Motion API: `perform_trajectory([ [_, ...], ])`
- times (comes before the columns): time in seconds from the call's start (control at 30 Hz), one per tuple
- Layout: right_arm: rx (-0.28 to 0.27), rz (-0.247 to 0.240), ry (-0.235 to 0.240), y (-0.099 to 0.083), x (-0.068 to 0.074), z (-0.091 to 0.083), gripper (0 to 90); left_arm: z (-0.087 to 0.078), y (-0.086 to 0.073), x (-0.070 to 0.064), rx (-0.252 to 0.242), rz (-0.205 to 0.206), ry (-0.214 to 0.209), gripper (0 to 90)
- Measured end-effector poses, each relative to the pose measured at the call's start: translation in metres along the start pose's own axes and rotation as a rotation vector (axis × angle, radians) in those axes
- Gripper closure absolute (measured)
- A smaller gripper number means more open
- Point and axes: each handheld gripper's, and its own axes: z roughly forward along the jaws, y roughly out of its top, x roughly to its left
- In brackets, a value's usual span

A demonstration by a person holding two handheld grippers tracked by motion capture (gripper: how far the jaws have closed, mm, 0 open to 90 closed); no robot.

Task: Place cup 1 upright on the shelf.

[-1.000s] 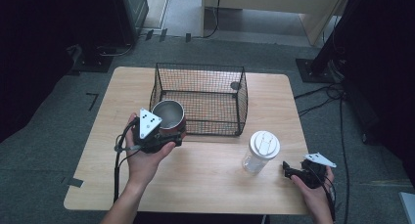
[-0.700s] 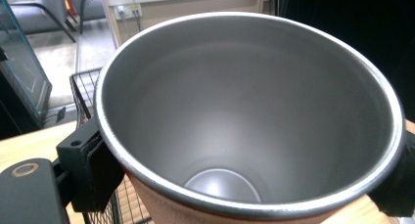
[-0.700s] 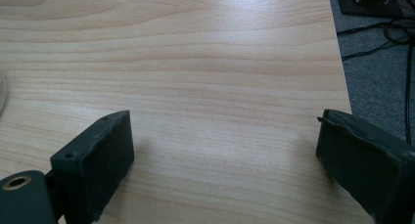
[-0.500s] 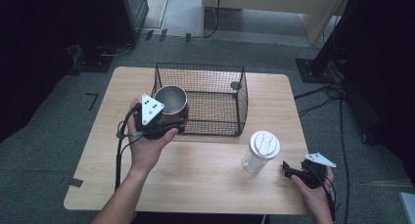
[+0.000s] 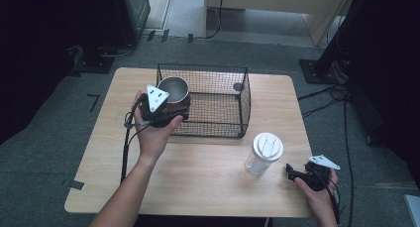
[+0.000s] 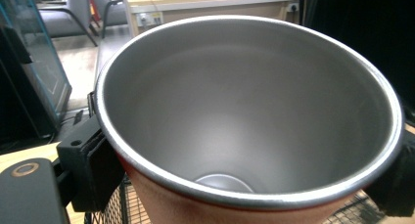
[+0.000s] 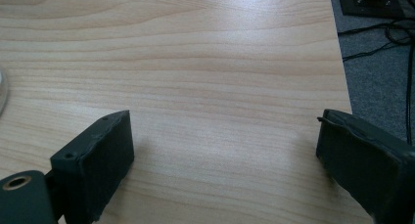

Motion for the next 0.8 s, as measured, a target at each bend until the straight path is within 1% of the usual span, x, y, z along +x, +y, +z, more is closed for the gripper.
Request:
perform_trajectory([
  [0.07,0.001,0.002,0.0,0.0,0.0,0.0,6.9,0.007,-0.003,0.002,0.0,-0.016,0.001,8.3],
  [0.17,0.0,0.003,0.0,0.0,0.0,0.0,6.9,0.02,-0.008,0.002,0.005,-0.021,0.022,8.3],
  [0.2,0.001,0.002,0.0,0.0,0.0,0.0,6.9,0.023,-0.009,0.002,0.006,-0.024,0.022,8.3],
  [0.27,0.0,0.003,0.002,0.0,0.0,0.0,6.9,0.031,-0.012,0.001,0.014,-0.021,0.03,8.3],
  [0.3,-0.001,0.003,0.004,0.0,0.0,0.0,6.9,0.035,-0.014,0.0,0.024,-0.011,0.036,8.3],
  [0.37,0.0,0.004,0.003,0.0,0.0,0.0,6.9,0.041,-0.017,-0.001,0.046,-0.009,0.04,8.3],
  [0.4,0.0,0.003,0.002,0.0,0.0,0.0,6.9,0.044,-0.018,-0.001,0.053,-0.014,0.041,8.2],
  [0.5,-0.002,0.009,0.009,0.0,-0.001,0.0,6.9,0.05,-0.022,-0.002,0.069,-0.005,0.049,8.2],
  [0.6,-0.002,0.001,0.008,0.0,-0.001,0.0,6.9,0.056,-0.026,-0.002,0.087,0.0,0.06,8.3],
  [0.8,-0.002,0.003,0.011,0.0,-0.001,0.0,6.9,0.066,-0.034,0.001,0.123,0.002,0.088,8.2],
])
